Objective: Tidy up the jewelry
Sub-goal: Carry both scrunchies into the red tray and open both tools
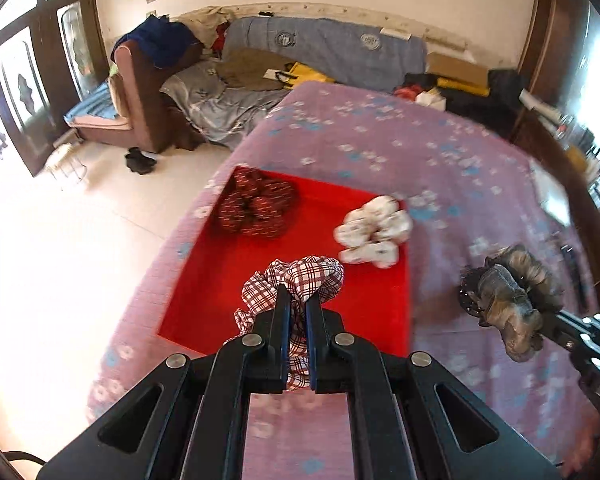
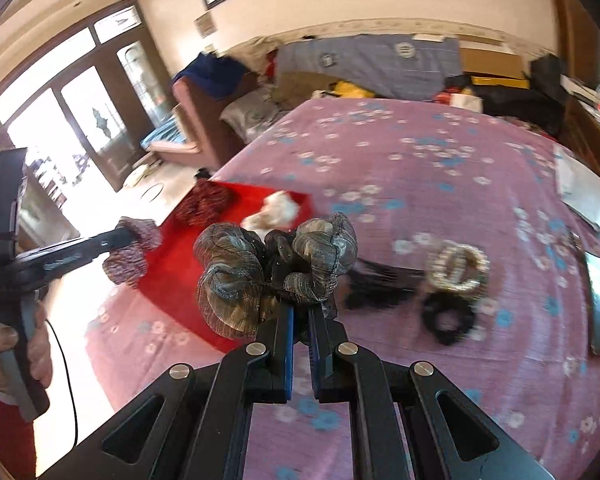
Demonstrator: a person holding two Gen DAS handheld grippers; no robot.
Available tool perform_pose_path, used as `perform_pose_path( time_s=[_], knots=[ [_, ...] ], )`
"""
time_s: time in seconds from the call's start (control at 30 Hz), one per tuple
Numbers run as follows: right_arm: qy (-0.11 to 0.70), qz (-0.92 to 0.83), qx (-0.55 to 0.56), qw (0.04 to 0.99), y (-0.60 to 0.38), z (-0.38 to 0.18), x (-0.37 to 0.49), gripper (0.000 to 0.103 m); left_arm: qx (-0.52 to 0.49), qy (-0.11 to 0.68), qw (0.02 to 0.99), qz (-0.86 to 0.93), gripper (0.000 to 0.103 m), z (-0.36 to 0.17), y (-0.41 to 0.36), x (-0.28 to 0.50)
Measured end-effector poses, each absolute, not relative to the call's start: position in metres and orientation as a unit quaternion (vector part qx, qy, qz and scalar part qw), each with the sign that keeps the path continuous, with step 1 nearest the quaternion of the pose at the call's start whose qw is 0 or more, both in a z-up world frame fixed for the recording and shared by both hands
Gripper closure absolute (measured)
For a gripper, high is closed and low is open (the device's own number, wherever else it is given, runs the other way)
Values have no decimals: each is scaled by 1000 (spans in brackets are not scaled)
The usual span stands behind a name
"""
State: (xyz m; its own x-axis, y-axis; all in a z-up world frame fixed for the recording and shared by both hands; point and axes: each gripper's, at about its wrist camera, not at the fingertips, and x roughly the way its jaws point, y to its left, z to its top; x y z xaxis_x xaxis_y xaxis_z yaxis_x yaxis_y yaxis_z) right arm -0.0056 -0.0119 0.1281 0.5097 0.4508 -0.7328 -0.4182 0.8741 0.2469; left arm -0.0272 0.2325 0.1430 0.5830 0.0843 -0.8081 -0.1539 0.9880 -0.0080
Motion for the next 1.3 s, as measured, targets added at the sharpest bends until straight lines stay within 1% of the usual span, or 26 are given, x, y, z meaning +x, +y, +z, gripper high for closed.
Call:
perform_pose_path(
  time_s=[0.2,0.53,0.93,1.03,1.17,1.27,1.3],
  knots=[
    [440,280,-23,853,50,116,-3,95,-34,479,874,72,97,115,255,-11],
    [471,288,-56,832,101,86,8,95,-35,515,852,89,97,71,289,10],
    [507,294,-50,809,132,57,16,95,-64,528,843,85,96,55,319,17],
    [511,293,-55,806,138,51,15,95,-67,531,840,93,94,52,323,19],
    [517,287,-58,804,142,44,16,95,-77,528,841,92,93,54,326,21],
    [522,280,-61,803,143,39,18,95,-83,525,842,92,86,58,328,20],
    [521,278,-61,804,142,39,19,93,-89,524,842,92,79,62,328,19]
  ],
)
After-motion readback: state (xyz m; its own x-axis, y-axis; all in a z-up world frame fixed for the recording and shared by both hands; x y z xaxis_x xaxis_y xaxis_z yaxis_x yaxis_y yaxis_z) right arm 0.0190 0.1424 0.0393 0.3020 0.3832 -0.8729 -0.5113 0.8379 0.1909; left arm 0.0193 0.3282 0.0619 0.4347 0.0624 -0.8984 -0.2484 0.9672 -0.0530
